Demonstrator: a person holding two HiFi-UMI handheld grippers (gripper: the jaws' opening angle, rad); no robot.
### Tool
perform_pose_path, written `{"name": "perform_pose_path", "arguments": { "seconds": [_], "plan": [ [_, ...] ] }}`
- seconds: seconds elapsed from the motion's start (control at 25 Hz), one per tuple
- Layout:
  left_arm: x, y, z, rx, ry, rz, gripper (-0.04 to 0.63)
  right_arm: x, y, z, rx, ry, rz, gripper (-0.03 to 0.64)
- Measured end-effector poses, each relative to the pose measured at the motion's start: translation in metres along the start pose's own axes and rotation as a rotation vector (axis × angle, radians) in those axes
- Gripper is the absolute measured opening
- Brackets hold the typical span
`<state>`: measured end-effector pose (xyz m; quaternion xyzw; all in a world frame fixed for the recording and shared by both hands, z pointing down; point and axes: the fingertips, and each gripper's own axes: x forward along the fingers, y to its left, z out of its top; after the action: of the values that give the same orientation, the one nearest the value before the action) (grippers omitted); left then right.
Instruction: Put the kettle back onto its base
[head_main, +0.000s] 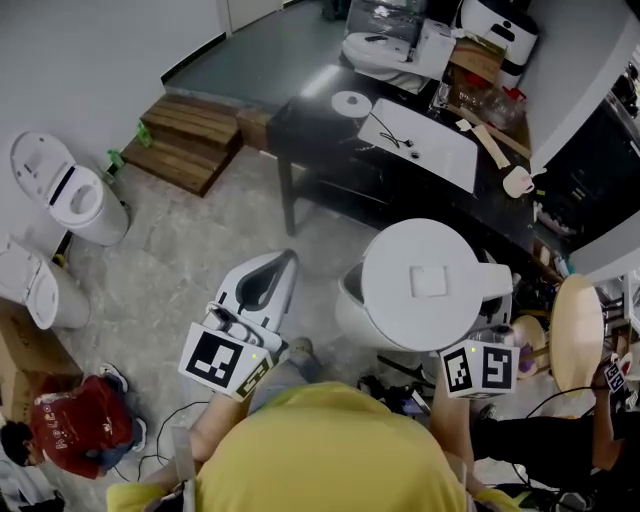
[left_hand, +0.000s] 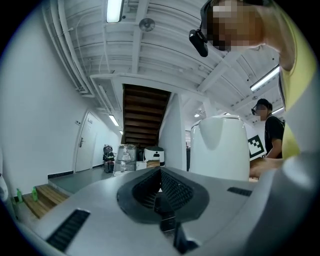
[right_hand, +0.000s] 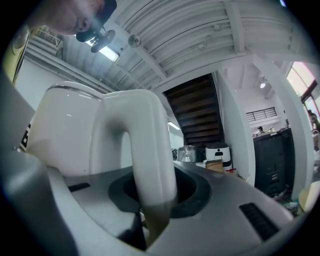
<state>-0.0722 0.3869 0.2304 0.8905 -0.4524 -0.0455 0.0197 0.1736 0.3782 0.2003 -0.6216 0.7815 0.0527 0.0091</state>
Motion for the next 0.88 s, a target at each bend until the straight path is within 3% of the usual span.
{"name": "perform_pose_path", "arguments": {
  "seconds": [0.32,0.88],
  "plan": [
    [0.036,0.059,-0.005,-0.009,0.013,-0.053,0.005,0.057,0.011,-0.011,0.021,0.009,-0.061,0.091],
    [0.098,0.102,-0.024,-0.044,0.043,-0.07,0.005,0.135,-0.004,-0.03,0.023,0.033,-0.06,0.092]
  ]
}}
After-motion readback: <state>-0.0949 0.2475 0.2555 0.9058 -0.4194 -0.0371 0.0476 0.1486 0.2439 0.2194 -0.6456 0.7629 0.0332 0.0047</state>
